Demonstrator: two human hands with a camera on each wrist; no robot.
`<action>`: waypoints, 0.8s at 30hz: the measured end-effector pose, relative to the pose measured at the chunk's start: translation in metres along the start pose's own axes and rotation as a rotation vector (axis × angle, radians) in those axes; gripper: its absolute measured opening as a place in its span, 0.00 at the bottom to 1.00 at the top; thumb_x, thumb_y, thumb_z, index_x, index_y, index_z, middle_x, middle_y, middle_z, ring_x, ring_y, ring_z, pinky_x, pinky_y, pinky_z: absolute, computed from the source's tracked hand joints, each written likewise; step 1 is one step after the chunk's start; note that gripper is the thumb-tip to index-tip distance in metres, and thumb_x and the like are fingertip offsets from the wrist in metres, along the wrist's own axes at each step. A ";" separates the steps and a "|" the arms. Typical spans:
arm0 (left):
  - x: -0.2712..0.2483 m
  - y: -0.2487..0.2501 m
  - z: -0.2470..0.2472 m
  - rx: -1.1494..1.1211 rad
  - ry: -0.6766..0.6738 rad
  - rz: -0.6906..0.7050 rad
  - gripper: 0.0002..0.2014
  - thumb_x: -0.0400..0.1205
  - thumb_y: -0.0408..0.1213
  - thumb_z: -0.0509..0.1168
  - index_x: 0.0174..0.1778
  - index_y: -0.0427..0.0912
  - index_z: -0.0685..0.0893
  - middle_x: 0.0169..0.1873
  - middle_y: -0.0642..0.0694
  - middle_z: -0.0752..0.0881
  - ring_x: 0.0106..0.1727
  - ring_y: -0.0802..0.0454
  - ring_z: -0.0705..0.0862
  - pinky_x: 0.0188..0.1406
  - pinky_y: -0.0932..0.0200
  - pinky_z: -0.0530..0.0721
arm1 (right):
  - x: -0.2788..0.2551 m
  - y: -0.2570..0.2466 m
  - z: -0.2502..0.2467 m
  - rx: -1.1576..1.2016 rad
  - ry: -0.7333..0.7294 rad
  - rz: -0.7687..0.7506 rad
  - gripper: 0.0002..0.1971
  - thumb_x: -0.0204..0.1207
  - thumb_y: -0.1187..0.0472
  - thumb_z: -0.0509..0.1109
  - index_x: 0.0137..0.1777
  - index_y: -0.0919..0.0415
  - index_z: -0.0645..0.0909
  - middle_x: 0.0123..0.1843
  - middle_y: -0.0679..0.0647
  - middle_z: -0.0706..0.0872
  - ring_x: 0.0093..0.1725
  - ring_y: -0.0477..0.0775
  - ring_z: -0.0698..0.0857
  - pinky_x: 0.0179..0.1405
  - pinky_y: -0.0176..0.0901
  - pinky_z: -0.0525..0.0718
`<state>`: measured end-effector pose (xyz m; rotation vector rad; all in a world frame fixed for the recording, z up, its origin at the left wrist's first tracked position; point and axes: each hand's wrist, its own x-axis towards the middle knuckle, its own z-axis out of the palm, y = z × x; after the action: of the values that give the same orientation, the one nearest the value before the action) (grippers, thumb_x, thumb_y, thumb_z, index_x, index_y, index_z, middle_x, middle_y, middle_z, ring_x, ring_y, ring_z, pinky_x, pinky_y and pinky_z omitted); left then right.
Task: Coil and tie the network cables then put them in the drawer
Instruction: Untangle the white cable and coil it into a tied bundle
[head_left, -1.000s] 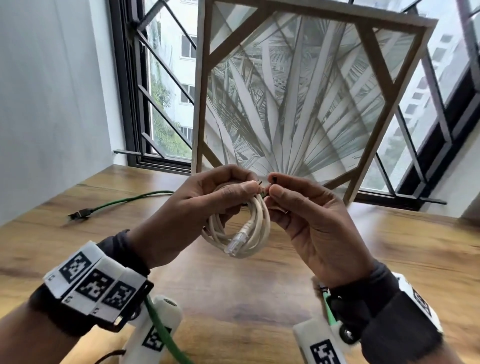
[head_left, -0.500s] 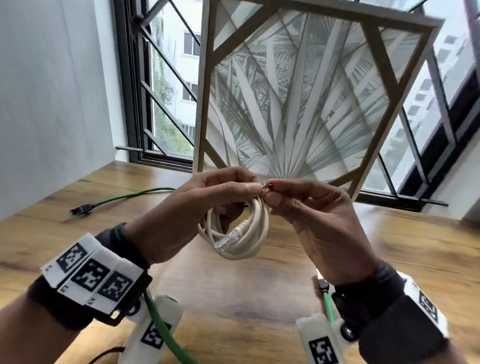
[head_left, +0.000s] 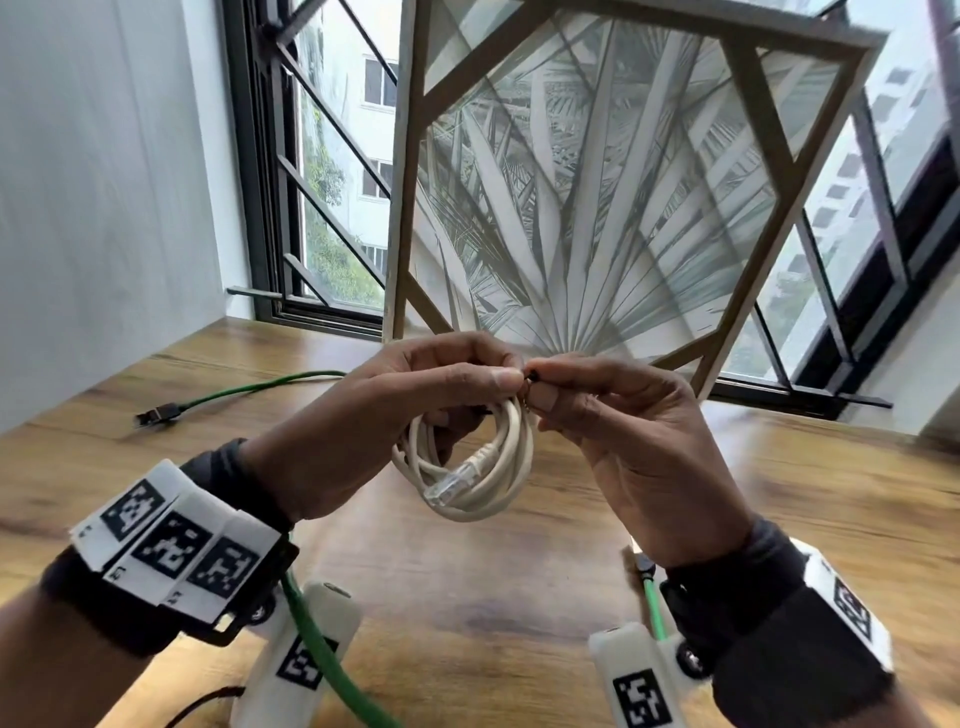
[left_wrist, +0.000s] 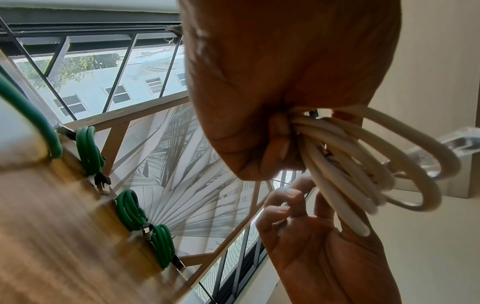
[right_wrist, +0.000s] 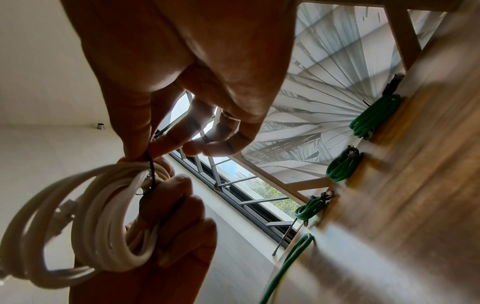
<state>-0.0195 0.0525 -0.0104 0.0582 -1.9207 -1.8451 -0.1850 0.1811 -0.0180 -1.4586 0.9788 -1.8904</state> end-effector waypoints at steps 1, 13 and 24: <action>0.000 0.000 0.000 0.006 -0.003 -0.001 0.08 0.79 0.41 0.75 0.50 0.43 0.88 0.34 0.50 0.79 0.32 0.57 0.70 0.29 0.62 0.64 | 0.000 0.001 0.000 -0.011 0.004 0.002 0.11 0.64 0.61 0.84 0.47 0.59 0.95 0.46 0.58 0.95 0.48 0.54 0.91 0.48 0.39 0.86; -0.001 -0.002 0.004 0.018 -0.008 0.003 0.04 0.81 0.42 0.71 0.46 0.47 0.90 0.32 0.53 0.79 0.31 0.58 0.68 0.28 0.65 0.65 | 0.000 -0.002 -0.004 -0.031 -0.008 0.032 0.09 0.65 0.61 0.81 0.46 0.57 0.95 0.46 0.58 0.94 0.49 0.59 0.90 0.53 0.55 0.82; 0.000 -0.004 0.002 0.046 0.004 0.008 0.04 0.82 0.42 0.70 0.45 0.49 0.90 0.32 0.53 0.80 0.31 0.57 0.69 0.29 0.61 0.64 | 0.000 -0.010 -0.005 -0.131 0.017 -0.009 0.12 0.61 0.66 0.83 0.47 0.65 0.93 0.44 0.62 0.94 0.46 0.56 0.93 0.55 0.46 0.90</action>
<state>-0.0217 0.0539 -0.0138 0.0692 -1.9586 -1.7944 -0.1901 0.1876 -0.0104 -1.5257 1.1244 -1.8786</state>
